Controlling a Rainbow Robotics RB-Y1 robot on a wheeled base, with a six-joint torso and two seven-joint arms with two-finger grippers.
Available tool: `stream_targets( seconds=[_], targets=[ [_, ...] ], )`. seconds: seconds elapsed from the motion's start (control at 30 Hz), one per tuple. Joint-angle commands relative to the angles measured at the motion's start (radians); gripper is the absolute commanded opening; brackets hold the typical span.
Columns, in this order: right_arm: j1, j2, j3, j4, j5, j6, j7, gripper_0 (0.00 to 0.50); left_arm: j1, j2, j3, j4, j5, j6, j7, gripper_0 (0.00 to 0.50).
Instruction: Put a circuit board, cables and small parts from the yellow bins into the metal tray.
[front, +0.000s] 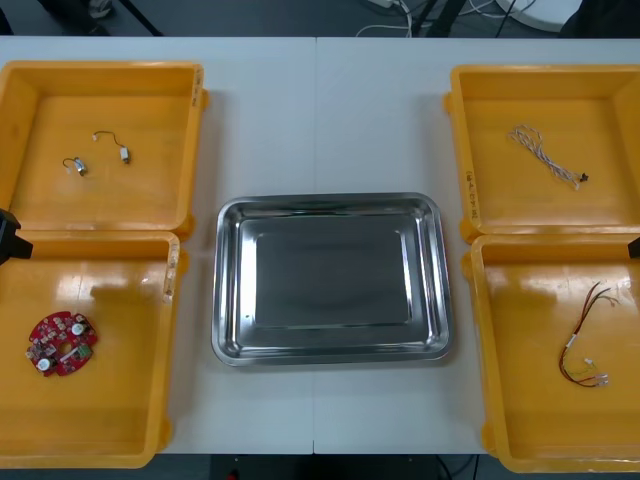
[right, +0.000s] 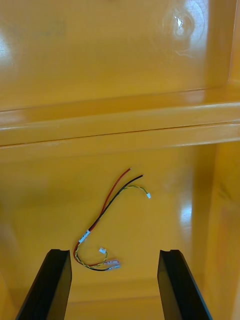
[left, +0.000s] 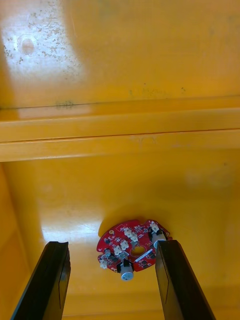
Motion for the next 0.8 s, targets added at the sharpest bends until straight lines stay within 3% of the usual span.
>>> stream_targets(
  seconds=[0.03,0.8],
  targets=[
    [-0.027,-0.036,-0.009,-0.005,0.002,0.005,0.046,0.500,0.016,0.045,0.034,-0.031,0.008,-0.009,0.091,0.500],
    [-0.027,-0.036,-0.009,-0.005,0.002,0.005,0.046,0.500,0.016,0.045,0.034,-0.031,0.008,-0.009,0.091,0.500]
  ],
)
